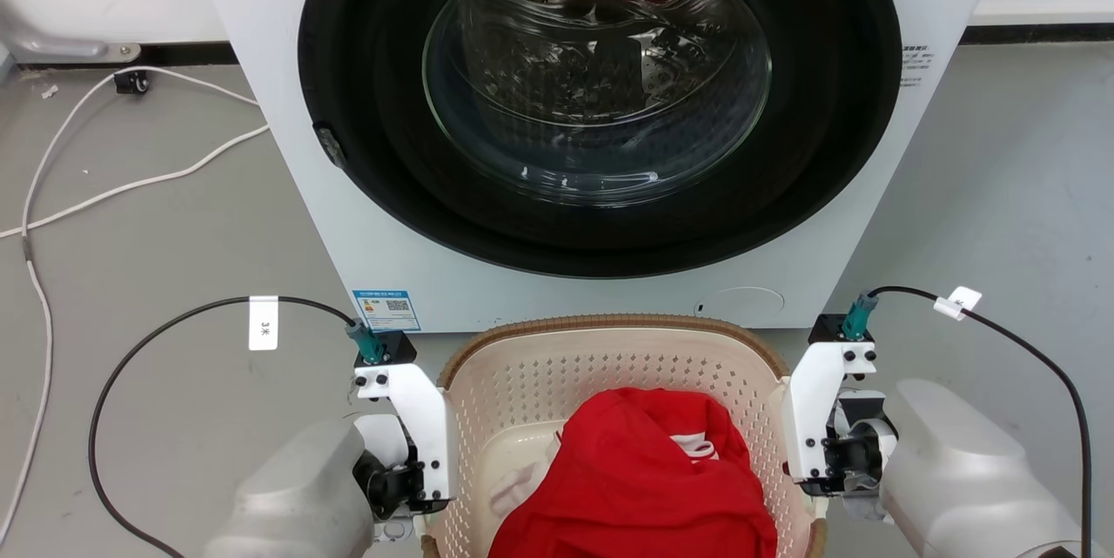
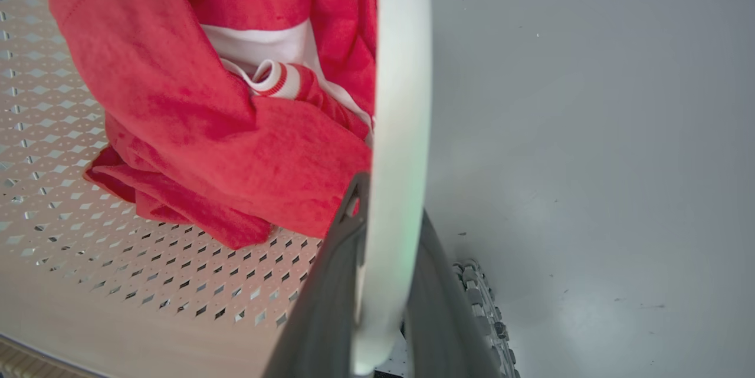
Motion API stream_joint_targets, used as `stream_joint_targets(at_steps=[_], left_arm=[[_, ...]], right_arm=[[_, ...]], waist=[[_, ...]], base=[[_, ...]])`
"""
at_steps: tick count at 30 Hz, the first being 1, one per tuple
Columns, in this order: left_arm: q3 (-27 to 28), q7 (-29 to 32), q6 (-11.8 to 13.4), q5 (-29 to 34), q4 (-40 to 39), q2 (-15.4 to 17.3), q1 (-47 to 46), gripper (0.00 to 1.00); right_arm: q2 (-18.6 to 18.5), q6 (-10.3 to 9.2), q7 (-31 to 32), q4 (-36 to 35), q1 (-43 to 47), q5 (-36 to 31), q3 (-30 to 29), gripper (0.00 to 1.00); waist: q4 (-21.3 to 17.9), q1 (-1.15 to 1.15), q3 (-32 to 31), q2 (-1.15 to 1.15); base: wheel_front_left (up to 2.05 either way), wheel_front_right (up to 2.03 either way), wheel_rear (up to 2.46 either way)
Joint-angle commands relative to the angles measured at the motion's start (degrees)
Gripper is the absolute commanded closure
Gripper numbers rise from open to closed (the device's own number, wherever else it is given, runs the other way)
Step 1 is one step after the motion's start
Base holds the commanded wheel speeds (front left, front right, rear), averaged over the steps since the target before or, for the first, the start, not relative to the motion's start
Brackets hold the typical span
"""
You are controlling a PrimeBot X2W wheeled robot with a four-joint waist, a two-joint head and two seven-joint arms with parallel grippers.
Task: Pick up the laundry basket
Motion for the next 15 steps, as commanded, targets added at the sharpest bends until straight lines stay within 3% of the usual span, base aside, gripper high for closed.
stream_joint_targets(at_steps=[1, 15], left_arm=[[-0.3, -0.3, -0.9, -0.7, -1.5, -2.5, 0.5, 1.00], [-1.4, -1.3, -0.9, -1.8, -0.9, -2.8, 0.9, 1.00]], right_arm=[[2.4, 0.78, 0.2, -0.8, 0.0, 0.8, 0.2, 1.00], [2.6, 0.78, -0.5, -0.6, -0.6, 1.0, 0.9, 1.00]], waist=[[0.0, 0.00, -0.2, 0.00], [0.0, 0.00, -0.8, 0.00]], base=[[0.00, 0.00, 0.00], [0.00, 0.00, 0.00]])
